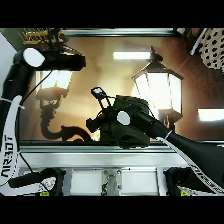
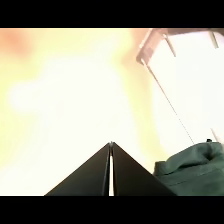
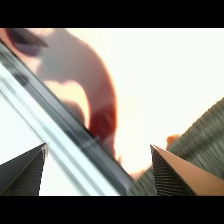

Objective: Fold the clothes and pants, and hang the long-sleeved shirts on hangers.

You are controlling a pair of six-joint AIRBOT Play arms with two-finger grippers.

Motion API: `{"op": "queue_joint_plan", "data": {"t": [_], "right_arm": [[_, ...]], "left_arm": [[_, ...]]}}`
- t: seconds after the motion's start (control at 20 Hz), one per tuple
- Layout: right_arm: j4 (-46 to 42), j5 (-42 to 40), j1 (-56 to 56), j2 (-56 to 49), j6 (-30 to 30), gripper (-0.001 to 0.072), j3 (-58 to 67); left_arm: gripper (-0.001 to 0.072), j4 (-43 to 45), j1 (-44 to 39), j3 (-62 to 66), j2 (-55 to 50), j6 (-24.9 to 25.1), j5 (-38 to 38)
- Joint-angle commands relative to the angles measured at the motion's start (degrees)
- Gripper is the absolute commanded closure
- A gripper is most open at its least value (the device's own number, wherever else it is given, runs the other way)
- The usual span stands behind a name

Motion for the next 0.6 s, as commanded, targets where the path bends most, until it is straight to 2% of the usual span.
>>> {"op": "queue_joint_plan", "data": {"t": [0.0, 0.15, 0.3, 0.45, 0.55], "right_arm": [[-5.8, 1.3, 0.7, 2.0, -0.4, 0.0012, 1.3], [-18.6, 7.5, -4.9, 10.2, 6.0, 0.0012, -3.7], [-19.3, 11.4, -16.2, 21.8, 6.2, 0.0012, -14.5], [-18.4, 16.8, -31.3, 32.8, 8.9, 0.0011, -26.4], [-14.7, 19.8, -42.2, 36.6, 6.8, 0.0010, -33.2]], "left_arm": [[0.0700, 0.1, 3.8, -5.4, 5.7, 0.1, 0.3], [0.0700, -0.4, 2.5, -14.8, 10.3, 0.1, 1.7], [0.0701, -0.4, -2.3, -22.6, 12.8, 0.1, 2.8], [0.0700, -0.4, -8.7, -26.8, 13.0, 0.1, 4.5], [0.0700, -0.3, -12.3, -28.2, 12.9, 0.1, 6.1]]}}
